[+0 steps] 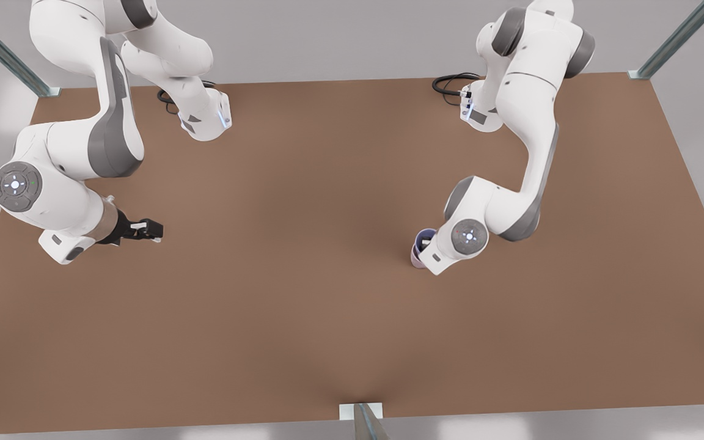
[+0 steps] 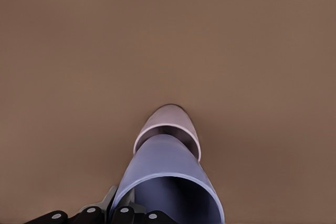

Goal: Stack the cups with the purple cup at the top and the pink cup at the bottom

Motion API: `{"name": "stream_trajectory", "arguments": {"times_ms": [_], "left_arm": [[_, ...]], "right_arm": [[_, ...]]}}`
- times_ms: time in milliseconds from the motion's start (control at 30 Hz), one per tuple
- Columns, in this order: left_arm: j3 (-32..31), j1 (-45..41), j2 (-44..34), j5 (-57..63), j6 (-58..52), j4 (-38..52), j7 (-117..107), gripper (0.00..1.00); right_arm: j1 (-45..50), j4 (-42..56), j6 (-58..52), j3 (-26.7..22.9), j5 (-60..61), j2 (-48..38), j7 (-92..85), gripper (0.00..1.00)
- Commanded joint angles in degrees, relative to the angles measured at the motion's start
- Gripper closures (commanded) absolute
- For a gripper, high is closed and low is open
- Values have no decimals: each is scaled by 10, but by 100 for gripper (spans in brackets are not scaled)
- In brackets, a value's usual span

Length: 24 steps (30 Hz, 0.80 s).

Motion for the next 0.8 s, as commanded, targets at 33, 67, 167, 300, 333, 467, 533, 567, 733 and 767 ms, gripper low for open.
{"name": "stream_trajectory", "arguments": {"times_ms": [33,67,167,300,333,467,533,567,733,767], "left_arm": [[-2,1,4,-2,7,0,-53,79],[-2,1,5,-2,7,0,-53,79],[-8,3,12,-2,9,0,-53,79],[-8,3,22,-1,11,0,-53,79],[-9,3,22,-1,11,0,-52,79],[-9,3,28,-1,15,0,-52,76],[-8,3,30,0,15,0,-46,25],[-8,4,30,0,15,0,-44,12],[-8,4,30,2,15,1,-44,1],[-8,4,30,2,15,1,-44,1]], "right_arm": [[0,0,-1,0,1,-1,40,0],[0,0,-1,0,1,-1,39,0],[0,0,-1,0,1,-1,39,0],[0,0,-1,0,1,-1,37,0],[0,0,-1,0,1,-1,37,0],[0,0,-1,0,1,-1,38,0],[1,0,-1,0,1,-1,38,0],[1,0,0,0,1,-1,39,0],[1,0,0,0,1,-1,39,0],[1,0,0,0,1,-1,40,0]]}}
